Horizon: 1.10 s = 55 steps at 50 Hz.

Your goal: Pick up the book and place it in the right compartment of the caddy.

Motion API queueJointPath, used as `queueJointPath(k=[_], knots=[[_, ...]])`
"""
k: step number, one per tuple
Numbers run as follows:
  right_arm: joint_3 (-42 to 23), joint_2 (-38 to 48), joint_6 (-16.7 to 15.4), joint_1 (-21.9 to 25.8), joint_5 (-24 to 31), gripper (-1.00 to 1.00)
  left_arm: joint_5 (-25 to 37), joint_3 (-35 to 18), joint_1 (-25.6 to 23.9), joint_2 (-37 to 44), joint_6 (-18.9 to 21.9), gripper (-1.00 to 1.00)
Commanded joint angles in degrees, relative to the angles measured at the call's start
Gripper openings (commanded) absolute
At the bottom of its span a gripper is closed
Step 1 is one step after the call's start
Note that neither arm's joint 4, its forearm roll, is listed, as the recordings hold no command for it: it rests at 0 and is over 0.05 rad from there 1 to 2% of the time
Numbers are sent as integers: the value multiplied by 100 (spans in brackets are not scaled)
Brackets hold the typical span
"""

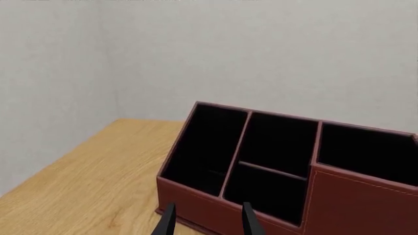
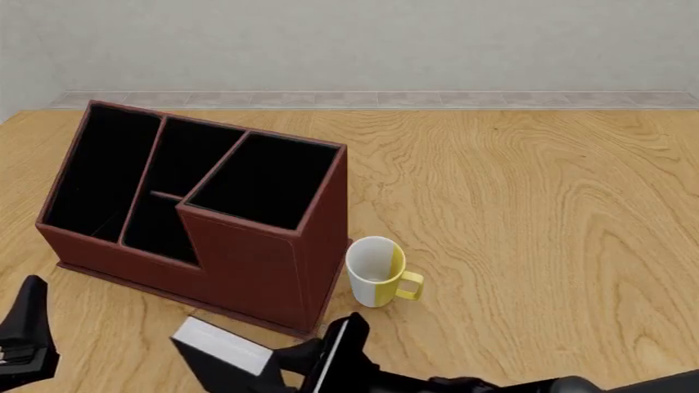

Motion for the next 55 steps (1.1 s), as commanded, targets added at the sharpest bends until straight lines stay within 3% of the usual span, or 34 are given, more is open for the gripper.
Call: queueJointPath(k=[1, 19, 46, 55], knots=[[-20, -394, -11, 106, 164, -100, 17, -56, -28, 3, 5, 100], [117, -1037, -21, 359, 507, -100, -82, 19, -31, -1, 11, 100], [336, -2808, -16, 408, 1710, -100, -94, 88, -2, -1, -16, 100], [126, -3653, 5, 510, 2570, -100, -87, 98, -15, -1, -29, 100]])
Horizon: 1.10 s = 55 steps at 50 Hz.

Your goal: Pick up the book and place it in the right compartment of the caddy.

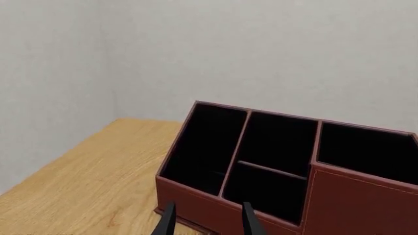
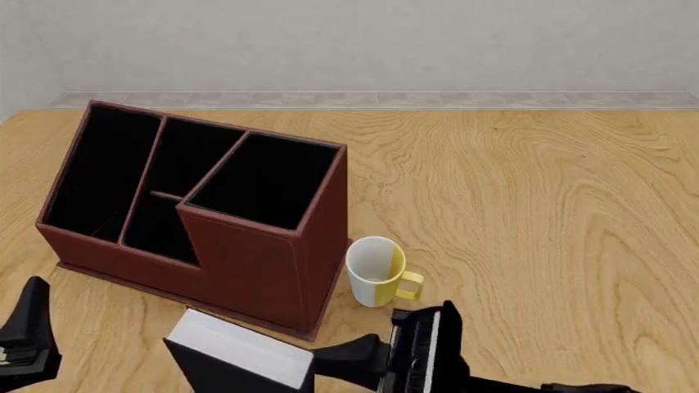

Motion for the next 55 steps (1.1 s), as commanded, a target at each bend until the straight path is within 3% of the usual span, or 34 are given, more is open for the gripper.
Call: queueJointPath(k=[1, 10, 24, 55], knots=[[-218, -879, 129, 76, 768, -100, 13, 12, -5, 0, -8, 100], [-620, -1361, -24, 98, 1593, -100, 12, 12, -8, 0, -18, 100], [-1109, -1678, -235, 51, 2448, -100, -4, -8, 9, 0, -68, 100], [-3000, -1293, -842, 379, 3859, -100, -49, -38, 51, -1, -144, 100]])
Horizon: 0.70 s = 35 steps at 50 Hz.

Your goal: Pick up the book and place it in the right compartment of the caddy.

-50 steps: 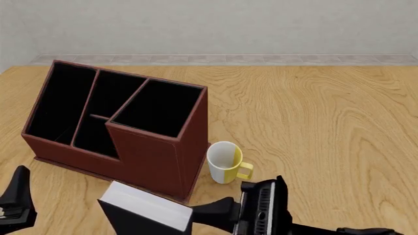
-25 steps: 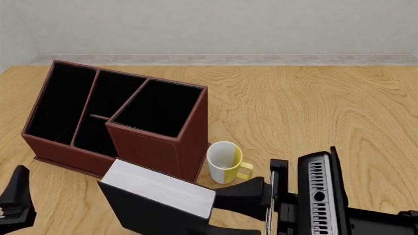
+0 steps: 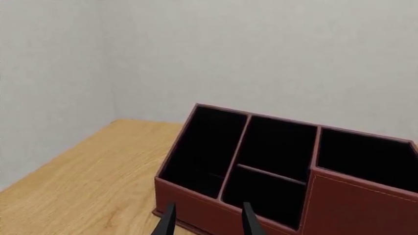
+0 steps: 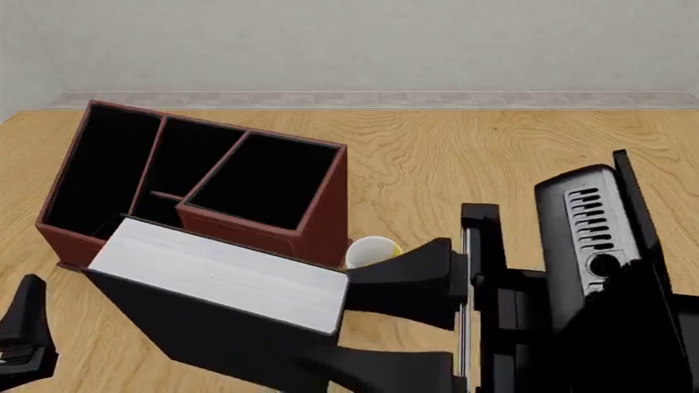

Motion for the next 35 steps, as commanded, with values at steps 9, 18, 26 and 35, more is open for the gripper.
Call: queueJointPath(k=[9, 18, 26, 35], knots=[[-1230, 213, -155, 122, 747, -100, 3, -36, 28, 0, 15, 100], [-1616, 355, -225, 138, 970, -100, 22, -59, 42, 0, -5, 100], [-2271, 574, -261, 145, 1348, -100, 11, -56, 45, 0, -21, 100], [-2798, 755, -263, 157, 1585, -100, -26, -27, 95, 0, -49, 100]])
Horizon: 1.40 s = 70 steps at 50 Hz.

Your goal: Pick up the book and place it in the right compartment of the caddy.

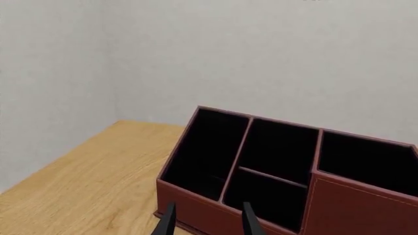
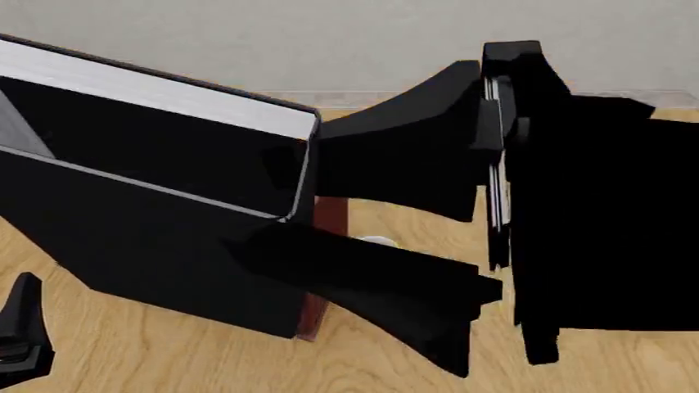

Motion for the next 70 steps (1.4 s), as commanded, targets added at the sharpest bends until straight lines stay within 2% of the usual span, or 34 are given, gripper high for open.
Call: queueJointPath(k=[1, 8, 22, 48, 66, 70], knots=[[-713, 189, 106, 19, 301, -100, -29, 22, 39, 0, -24, 100], [-1068, 321, 121, -34, 485, -100, -83, 74, 45, 0, -39, 100], [-1518, 399, 233, -295, 760, -100, 157, -181, -13, 0, -34, 100], [-1734, 794, 362, -416, 719, -100, 221, -367, -234, 0, -58, 100], [-1810, 973, 523, -766, 753, -100, 129, -248, -306, 0, 2, 100], [-1857, 1001, 566, -968, 773, -100, 121, -232, -293, 0, 17, 100]])
